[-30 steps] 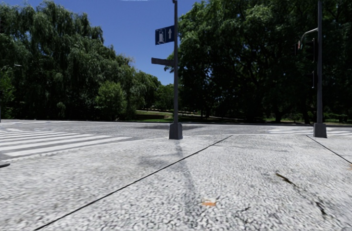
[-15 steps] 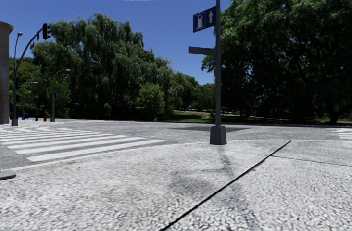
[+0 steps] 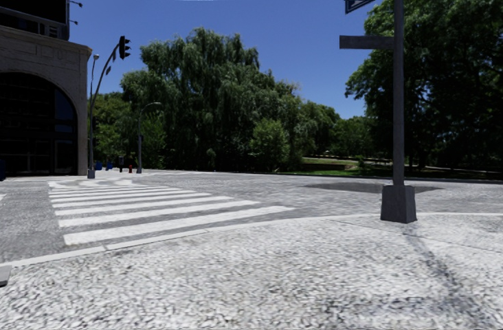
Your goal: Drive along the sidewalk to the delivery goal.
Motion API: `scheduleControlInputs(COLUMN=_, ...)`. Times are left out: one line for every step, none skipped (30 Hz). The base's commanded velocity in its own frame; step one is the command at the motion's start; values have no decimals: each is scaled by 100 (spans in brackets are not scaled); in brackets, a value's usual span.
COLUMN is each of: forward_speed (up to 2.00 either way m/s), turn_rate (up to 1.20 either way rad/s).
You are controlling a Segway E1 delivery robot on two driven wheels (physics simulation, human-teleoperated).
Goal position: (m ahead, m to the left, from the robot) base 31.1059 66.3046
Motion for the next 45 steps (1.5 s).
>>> scheduleControlInputs(forward_speed=200, turn_rate=51)
scheduleControlInputs(forward_speed=200, turn_rate=51)
scheduleControlInputs(forward_speed=200, turn_rate=51)
scheduleControlInputs(forward_speed=200, turn_rate=51)
scheduleControlInputs(forward_speed=200, turn_rate=51)
scheduleControlInputs(forward_speed=200, turn_rate=51)
scheduleControlInputs(forward_speed=200, turn_rate=51)
scheduleControlInputs(forward_speed=200, turn_rate=51)
scheduleControlInputs(forward_speed=200, turn_rate=51)
scheduleControlInputs(forward_speed=200, turn_rate=50)
scheduleControlInputs(forward_speed=200, turn_rate=50)
scheduleControlInputs(forward_speed=200, turn_rate=50)
scheduleControlInputs(forward_speed=200, turn_rate=48)
scheduleControlInputs(forward_speed=200, turn_rate=45)
scheduleControlInputs(forward_speed=200, turn_rate=45)
scheduleControlInputs(forward_speed=200, turn_rate=45)
scheduleControlInputs(forward_speed=200, turn_rate=45)
scheduleControlInputs(forward_speed=200, turn_rate=45)
scheduleControlInputs(forward_speed=200, turn_rate=45)
scheduleControlInputs(forward_speed=200, turn_rate=45)
scheduleControlInputs(forward_speed=200, turn_rate=45)
scheduleControlInputs(forward_speed=200, turn_rate=45)
scheduleControlInputs(forward_speed=200, turn_rate=45)
scheduleControlInputs(forward_speed=200, turn_rate=45)
scheduleControlInputs(forward_speed=200, turn_rate=45)
scheduleControlInputs(forward_speed=200, turn_rate=45)
scheduleControlInputs(forward_speed=200, turn_rate=45)
scheduleControlInputs(forward_speed=200, turn_rate=45)
scheduleControlInputs(forward_speed=200, turn_rate=45)
scheduleControlInputs(forward_speed=200, turn_rate=45)
scheduleControlInputs(forward_speed=200, turn_rate=45)
scheduleControlInputs(forward_speed=200, turn_rate=45)
scheduleControlInputs(forward_speed=193, turn_rate=46)
scheduleControlInputs(forward_speed=193, turn_rate=46)
scheduleControlInputs(forward_speed=177, turn_rate=46)
scheduleControlInputs(forward_speed=164, turn_rate=46)
scheduleControlInputs(forward_speed=148, turn_rate=46)
scheduleControlInputs(forward_speed=142, turn_rate=46)
scheduleControlInputs(forward_speed=142, turn_rate=46)
scheduleControlInputs(forward_speed=140, turn_rate=46)
scheduleControlInputs(forward_speed=139, turn_rate=41)
scheduleControlInputs(forward_speed=139, turn_rate=41)
scheduleControlInputs(forward_speed=138, turn_rate=29)
scheduleControlInputs(forward_speed=137, turn_rate=25)
scheduleControlInputs(forward_speed=135, turn_rate=24)
